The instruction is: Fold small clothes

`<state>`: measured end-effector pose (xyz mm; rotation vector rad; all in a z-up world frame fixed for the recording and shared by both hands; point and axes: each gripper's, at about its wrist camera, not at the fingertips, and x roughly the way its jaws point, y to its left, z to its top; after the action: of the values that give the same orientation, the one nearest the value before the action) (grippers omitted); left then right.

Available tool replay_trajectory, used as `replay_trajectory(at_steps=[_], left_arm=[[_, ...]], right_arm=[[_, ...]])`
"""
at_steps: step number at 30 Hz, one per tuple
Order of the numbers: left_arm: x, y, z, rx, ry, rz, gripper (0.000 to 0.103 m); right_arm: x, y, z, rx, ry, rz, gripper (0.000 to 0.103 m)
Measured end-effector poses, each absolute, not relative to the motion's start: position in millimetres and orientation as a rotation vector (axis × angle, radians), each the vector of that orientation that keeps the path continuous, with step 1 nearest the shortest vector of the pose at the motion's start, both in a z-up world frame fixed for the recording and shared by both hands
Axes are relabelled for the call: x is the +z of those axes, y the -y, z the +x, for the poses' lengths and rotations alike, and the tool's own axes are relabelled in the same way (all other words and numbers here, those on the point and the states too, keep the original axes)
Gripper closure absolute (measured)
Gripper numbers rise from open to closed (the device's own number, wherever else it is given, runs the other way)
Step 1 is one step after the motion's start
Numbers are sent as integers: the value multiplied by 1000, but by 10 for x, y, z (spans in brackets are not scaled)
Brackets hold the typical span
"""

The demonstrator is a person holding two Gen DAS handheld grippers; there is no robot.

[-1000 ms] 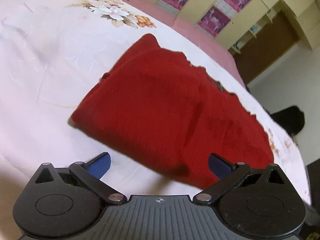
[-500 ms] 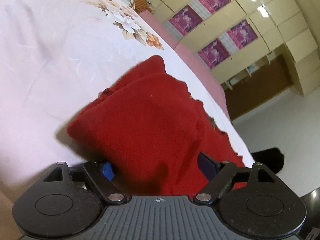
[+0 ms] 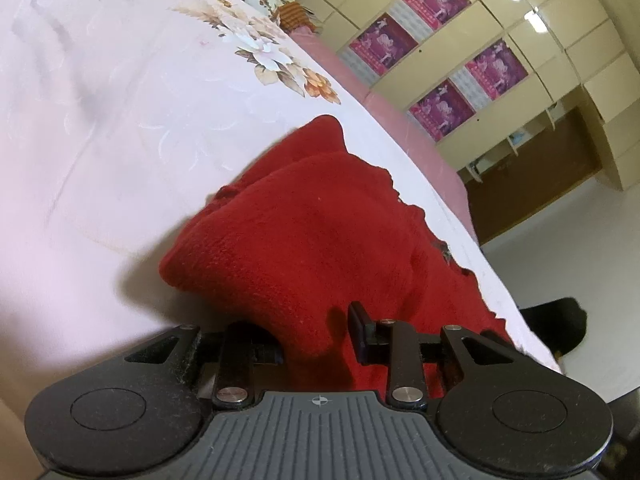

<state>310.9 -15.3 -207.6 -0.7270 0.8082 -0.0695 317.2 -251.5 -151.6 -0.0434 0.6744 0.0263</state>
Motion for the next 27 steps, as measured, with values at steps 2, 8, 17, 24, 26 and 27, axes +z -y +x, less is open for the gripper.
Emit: replay_trajectory(at_steps=[2, 8, 17, 24, 26, 27], left_arm=[[-2056, 143, 3081, -67, -810, -716, 72], [-2005, 132, 3015, -68, -810, -685, 72], [-1959, 161, 2989, -69, -801, -661, 89], [-1841, 209, 2963, -94, -759, -624, 93], [-1756, 251, 2949, -119, -732, -597, 93], [-1706, 270, 2946, -131, -717, -588, 93]], right_arm=[[-1533, 2523, 3248, 1, -667, -60, 49], [-1865, 2499, 3300, -23, -734, -177, 45], [-1873, 2580, 3270, -10, -748, -140, 44], [-1806, 2603, 3250, -4, -757, -106, 44], [-1809, 2583, 3245, 4, -760, -134, 44], [-1789, 2587, 3247, 6, -764, -129, 44]])
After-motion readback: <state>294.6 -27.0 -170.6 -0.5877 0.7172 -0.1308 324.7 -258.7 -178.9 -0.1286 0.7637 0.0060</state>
